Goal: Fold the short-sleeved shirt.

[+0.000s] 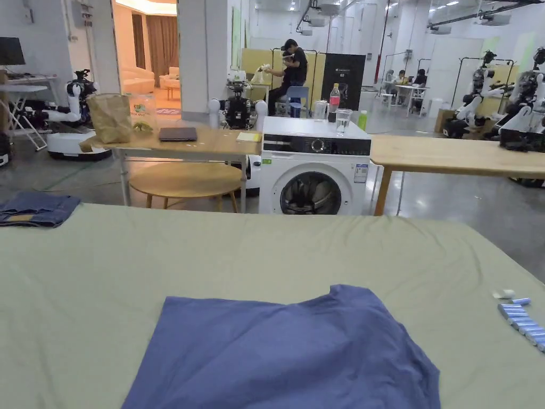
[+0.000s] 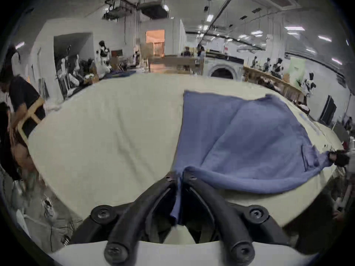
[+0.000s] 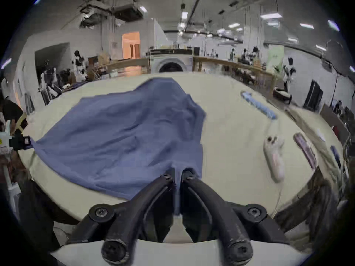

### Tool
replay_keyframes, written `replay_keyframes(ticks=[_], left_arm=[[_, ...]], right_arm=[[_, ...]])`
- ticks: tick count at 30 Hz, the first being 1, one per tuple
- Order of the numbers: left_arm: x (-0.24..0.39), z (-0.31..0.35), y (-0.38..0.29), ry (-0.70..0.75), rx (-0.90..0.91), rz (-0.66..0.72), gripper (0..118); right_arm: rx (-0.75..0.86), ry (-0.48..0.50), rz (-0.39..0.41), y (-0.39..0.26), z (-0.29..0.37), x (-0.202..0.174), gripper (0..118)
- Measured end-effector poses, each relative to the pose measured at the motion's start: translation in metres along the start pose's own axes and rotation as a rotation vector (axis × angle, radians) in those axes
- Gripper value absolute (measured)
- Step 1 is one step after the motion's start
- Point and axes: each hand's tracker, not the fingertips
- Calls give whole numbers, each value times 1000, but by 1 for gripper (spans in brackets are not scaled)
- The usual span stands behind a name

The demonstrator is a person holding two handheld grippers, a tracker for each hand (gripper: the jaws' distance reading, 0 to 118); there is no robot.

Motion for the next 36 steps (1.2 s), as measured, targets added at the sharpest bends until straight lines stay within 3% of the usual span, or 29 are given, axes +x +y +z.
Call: replay_keyframes(ticks=[1,2,3,4,5,9,11,12,14,15,18,24,27,28,29,30,36], left_arm=[[1,6,2,6,1,-12,21],[1,13,6,3,10,-19,49],[3,23,11,-7,44,-22,91],[7,35,18,-20,86,-27,109],[17,51,23,-33,136,-41,115],[52,80,35,-60,208,-97,115],[63,82,33,-64,208,-101,113],[65,82,30,-78,210,-111,94],[70,79,20,-79,156,-120,8],[69,75,15,-62,111,-118,0],[51,70,-4,-100,64,-62,0],[8,52,-33,-22,-23,-26,0],[-2,46,-36,4,-40,-33,51],[-6,40,-36,-1,-71,-46,51],[-7,34,-37,-5,-103,-63,95],[-9,30,-36,-2,-82,-66,117],[-6,-8,-22,11,-96,-113,113]], right_arm=[[-1,17,-10,3,5,0,13],[-5,34,-19,8,10,-2,38],[-2,40,-17,15,21,-9,93],[36,57,7,20,32,-16,118],[147,37,35,28,50,-24,117],[234,55,90,55,80,-76,118],[247,68,73,54,84,-94,112],[260,84,59,55,88,-102,84],[296,58,66,54,92,-118,0],[284,25,91,47,89,-121,0],[261,145,71,50,90,-124,0],[204,132,87,13,66,-127,0],[149,134,83,10,55,-126,0],[140,132,84,9,53,-126,0],[133,128,88,8,51,-125,0],[126,123,93,8,49,-124,0],[104,60,80,12,42,-102,0]])
